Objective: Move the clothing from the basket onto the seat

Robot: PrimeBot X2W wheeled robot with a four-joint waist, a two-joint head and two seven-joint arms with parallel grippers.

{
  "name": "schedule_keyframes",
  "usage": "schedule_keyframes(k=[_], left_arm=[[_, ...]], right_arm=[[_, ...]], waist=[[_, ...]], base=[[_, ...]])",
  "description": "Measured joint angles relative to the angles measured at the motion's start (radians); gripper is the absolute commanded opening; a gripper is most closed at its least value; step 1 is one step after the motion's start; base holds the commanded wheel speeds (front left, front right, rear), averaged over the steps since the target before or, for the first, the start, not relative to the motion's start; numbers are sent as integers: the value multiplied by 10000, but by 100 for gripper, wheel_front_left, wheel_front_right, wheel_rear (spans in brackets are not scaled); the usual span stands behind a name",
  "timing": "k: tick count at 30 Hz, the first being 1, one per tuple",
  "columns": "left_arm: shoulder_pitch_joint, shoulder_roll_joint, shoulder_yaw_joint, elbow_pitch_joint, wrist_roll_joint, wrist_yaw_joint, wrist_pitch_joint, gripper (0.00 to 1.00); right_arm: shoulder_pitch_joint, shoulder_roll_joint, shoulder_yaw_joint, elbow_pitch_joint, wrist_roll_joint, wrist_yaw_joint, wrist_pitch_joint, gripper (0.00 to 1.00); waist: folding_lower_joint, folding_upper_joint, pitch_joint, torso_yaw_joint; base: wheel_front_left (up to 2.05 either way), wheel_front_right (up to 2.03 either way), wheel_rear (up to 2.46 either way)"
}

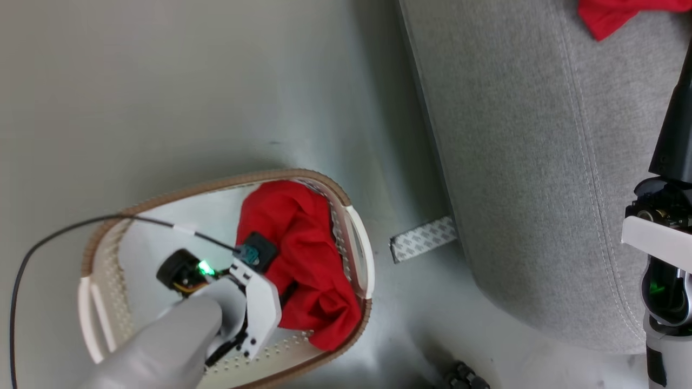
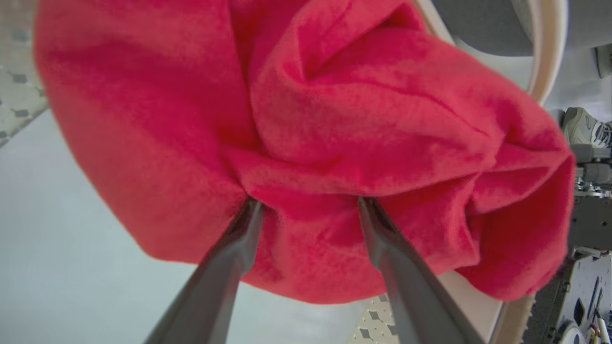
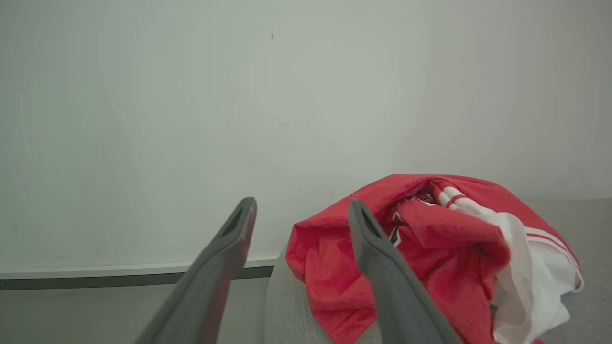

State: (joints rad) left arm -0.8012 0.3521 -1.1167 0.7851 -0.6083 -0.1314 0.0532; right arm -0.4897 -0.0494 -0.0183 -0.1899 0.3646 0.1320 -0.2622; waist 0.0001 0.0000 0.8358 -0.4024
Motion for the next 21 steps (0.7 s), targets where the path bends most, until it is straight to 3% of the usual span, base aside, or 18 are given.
schedule_keyframes(k=[15,16,17,18,21], left_arm=[[-1314,-100,-1492,439,-846,0,69,100],[-1351,-63,-1524,384,-848,0,36,75],[-1373,-23,-1549,324,-886,0,-21,44],[-1380,13,-1565,272,-945,0,-21,0],[-1396,71,-1605,77,-976,0,-115,0]], right_arm=[[21,-2,247,-102,316,0,0,100],[21,0,270,-107,314,0,0,100],[21,0,291,-113,314,0,0,100],[21,0,311,-115,314,0,0,100],[20,-2,349,-90,314,0,0,100]], waist=[[-1,0,768,-187],[-1,0,776,-174],[-1,0,780,-168],[-1,0,778,-167],[-1,0,763,-171]], base=[[5,5,5],[2,2,2],[0,0,0],[0,0,0],[0,0,0]])
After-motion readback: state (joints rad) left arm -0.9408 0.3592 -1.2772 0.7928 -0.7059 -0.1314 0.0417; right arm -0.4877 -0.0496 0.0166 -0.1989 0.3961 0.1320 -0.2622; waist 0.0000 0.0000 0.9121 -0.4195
